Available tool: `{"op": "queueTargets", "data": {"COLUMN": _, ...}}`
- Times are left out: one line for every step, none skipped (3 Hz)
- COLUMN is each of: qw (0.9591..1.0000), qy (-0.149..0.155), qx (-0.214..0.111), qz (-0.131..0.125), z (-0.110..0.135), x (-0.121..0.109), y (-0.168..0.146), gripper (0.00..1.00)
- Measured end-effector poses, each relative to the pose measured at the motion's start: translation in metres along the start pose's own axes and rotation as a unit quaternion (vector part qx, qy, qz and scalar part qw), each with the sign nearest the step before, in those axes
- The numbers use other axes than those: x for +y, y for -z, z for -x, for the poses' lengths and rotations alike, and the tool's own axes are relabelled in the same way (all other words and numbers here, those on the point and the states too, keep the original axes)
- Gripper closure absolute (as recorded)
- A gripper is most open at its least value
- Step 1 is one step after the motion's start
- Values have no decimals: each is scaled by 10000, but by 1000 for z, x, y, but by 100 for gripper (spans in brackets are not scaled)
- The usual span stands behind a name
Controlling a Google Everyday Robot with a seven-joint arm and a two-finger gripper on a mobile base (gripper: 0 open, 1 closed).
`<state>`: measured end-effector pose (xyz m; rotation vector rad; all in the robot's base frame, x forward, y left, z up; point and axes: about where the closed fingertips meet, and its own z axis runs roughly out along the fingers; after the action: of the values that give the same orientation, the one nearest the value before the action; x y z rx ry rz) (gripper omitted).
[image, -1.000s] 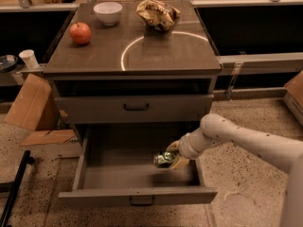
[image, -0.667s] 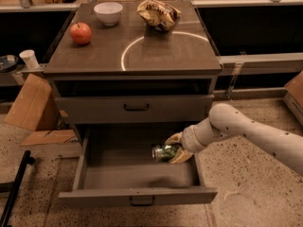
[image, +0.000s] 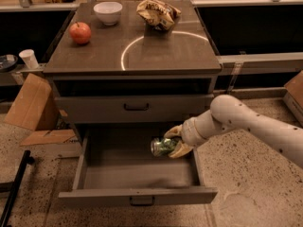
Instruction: Pick green can from middle drawer and place on counter
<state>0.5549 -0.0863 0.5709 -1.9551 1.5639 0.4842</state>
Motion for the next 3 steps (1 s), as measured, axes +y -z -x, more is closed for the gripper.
{"op": "queueTargets", "data": {"qw": 9992, "qy": 226, "qx": 104, "qz": -323, "z": 59, "x": -29, "y": 60, "gripper": 100}}
{"op": "queueTargets", "data": {"qw": 9968, "qy": 401, "qx": 114, "qz": -676, "z": 105, "x": -62, "y": 120, "gripper": 100}}
{"op": "queueTargets", "data": {"qw": 9968, "qy": 401, "qx": 114, "qz": -676, "z": 105, "x": -62, "y": 120, "gripper": 100}}
